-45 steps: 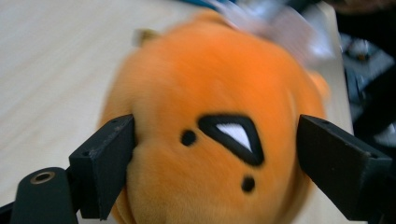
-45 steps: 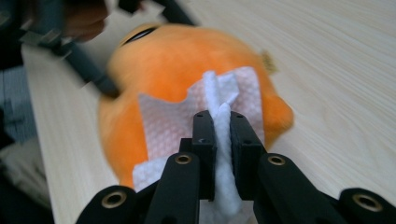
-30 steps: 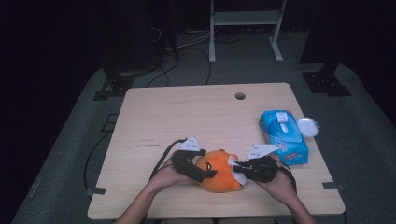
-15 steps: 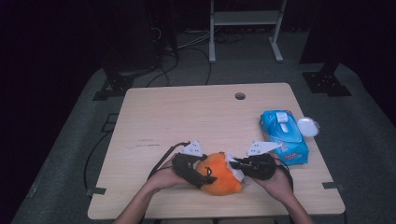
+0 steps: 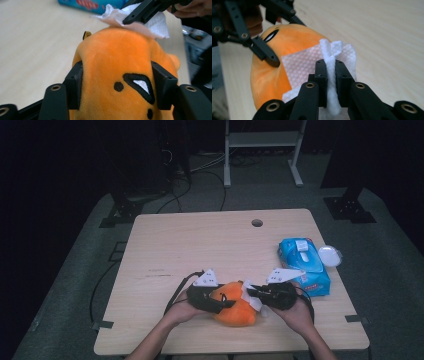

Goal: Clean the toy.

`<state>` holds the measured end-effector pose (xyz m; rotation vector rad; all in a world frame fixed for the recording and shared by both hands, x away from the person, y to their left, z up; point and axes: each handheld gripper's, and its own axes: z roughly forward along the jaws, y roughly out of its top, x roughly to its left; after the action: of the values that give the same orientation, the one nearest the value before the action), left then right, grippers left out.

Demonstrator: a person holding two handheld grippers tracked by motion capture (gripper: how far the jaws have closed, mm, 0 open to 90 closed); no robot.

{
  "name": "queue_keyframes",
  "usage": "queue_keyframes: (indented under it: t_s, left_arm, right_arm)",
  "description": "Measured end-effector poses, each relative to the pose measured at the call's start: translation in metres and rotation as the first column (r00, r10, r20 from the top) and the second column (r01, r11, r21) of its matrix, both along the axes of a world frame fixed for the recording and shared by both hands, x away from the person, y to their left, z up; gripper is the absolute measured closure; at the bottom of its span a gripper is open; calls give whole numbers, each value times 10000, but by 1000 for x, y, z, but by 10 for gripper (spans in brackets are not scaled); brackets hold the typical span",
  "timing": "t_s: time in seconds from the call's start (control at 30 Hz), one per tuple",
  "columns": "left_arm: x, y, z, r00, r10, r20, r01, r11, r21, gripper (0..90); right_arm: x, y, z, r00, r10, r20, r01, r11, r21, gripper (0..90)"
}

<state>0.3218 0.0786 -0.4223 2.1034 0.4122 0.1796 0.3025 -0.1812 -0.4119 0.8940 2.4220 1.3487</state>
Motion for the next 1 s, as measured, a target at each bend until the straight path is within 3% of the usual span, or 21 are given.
queue_keyframes:
  t_s: [0.1,0.2,0.27,0.33,0.4,0.47,0.6,0.67,0.77,0.87,0.97,1.0]
  left_arm:
    - [2,-1,3,9954,687,667,-659,9969,-429,390]
    - [2,-3,-4,9842,1207,1292,-1122,9911,-710,380]
    - [3,-6,-13,9918,943,866,-911,9950,-397,364]
    - [-3,-8,-17,9902,933,1038,-899,9952,-376,355]
    - [-8,-7,-15,9911,670,1153,-677,9977,14,336]
    - [-11,-7,-16,9916,561,1162,-577,9983,102,324]
    - [-14,-5,-17,9914,189,1295,-222,9995,239,311]
    - [-16,-5,-17,9907,96,1355,-143,9993,334,302]
    - [-18,-4,-15,9881,-170,1526,89,9985,539,285]
    - [-13,2,-9,9923,-196,1219,138,9987,482,203]
    - [-3,12,-3,9996,182,223,-170,9985,-516,152]
    - [-1,14,-2,9996,281,99,-275,9979,-595,141]
  right_arm:
    - [7,0,7,9991,-379,190,373,9988,302,823]
    - [15,2,14,9983,-525,267,502,9956,790,823]
    - [21,6,13,9990,-440,105,427,9937,1038,822]
    - [25,11,7,9990,-427,137,417,9970,656,822]
    - [26,9,0,9993,-362,-40,364,9969,702,822]
    - [25,3,-3,9993,-347,-159,357,9965,750,822]
    - [18,-13,-7,9971,-738,-168,743,9968,300,821]
    - [14,-16,-5,9957,-922,-70,923,9956,180,821]
    - [8,-9,4,9968,-763,215,754,9962,427,819]
    - [4,8,4,9987,-273,425,273,9996,23,820]
    - [1,15,-5,9984,133,543,-94,9974,-710,823]
    - [0,15,-6,9980,196,594,-144,9962,-863,823]
